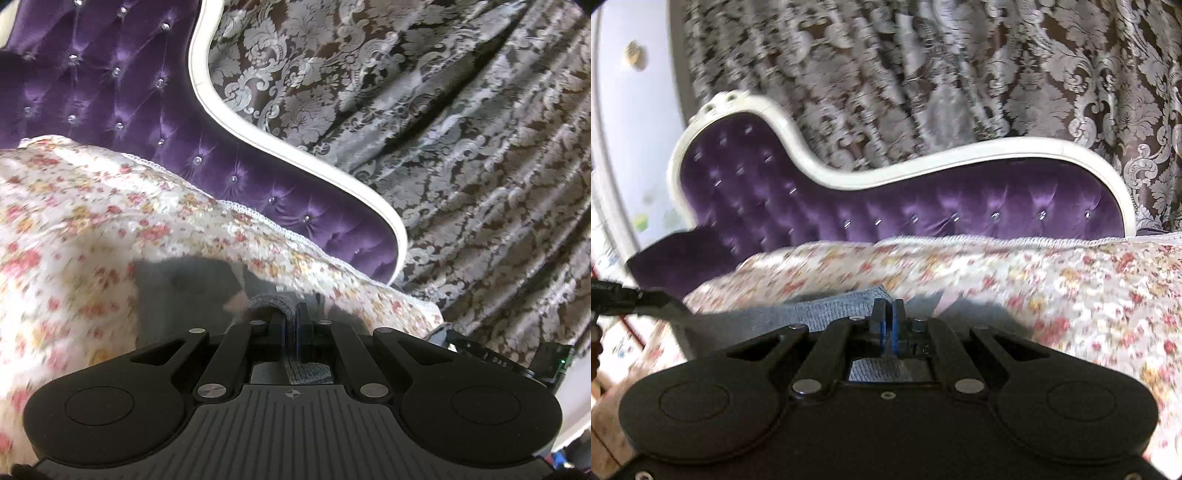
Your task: Fold small clothes
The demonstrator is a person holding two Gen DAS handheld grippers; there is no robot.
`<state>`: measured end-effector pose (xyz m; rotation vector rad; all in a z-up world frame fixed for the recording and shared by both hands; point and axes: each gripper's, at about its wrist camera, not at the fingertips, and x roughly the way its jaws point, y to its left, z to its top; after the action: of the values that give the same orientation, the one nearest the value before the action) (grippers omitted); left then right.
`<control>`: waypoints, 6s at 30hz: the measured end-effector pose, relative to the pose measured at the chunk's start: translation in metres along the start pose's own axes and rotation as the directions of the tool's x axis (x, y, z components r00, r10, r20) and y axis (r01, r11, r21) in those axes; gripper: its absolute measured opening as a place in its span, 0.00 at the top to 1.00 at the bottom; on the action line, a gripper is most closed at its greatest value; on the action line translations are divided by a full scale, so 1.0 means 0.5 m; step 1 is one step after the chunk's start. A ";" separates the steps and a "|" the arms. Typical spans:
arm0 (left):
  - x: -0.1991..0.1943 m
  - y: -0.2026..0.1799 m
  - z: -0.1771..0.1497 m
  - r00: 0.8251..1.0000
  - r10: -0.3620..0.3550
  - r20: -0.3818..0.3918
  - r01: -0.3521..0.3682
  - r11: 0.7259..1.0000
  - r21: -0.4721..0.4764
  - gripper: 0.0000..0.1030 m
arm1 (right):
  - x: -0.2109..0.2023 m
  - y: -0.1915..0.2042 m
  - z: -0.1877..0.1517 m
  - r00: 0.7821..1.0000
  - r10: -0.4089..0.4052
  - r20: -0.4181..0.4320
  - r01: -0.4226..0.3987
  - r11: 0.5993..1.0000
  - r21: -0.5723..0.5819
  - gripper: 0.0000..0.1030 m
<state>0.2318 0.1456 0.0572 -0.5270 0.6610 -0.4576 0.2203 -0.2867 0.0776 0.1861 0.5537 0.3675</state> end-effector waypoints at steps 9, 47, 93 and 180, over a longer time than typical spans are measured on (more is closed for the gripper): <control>0.232 0.079 0.082 0.988 0.127 -0.089 -0.128 0.992 -0.004 0.96 | 0.224 -0.077 0.035 0.988 -0.144 -0.055 0.143 0.990 -0.015 0.93; 0.175 0.107 -0.125 0.922 0.373 -0.106 -0.334 0.903 0.272 0.34 | 0.136 -0.083 -0.160 0.984 -0.120 -0.132 0.140 0.977 0.160 0.41; 0.163 0.091 -0.103 0.894 0.418 -0.161 -0.353 0.879 0.320 0.30 | 0.191 -0.117 -0.143 0.955 -0.241 -0.174 0.268 0.952 0.151 0.84; 0.244 -0.030 -0.082 0.875 0.479 -0.066 -0.427 0.829 0.361 0.10 | 0.256 -0.182 -0.164 0.966 0.199 -0.162 -0.086 0.847 0.525 0.00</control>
<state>0.2860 0.0539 -0.0165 0.0036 0.8112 -0.1495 0.3029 -0.3146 -0.0767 0.7192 0.8480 0.3804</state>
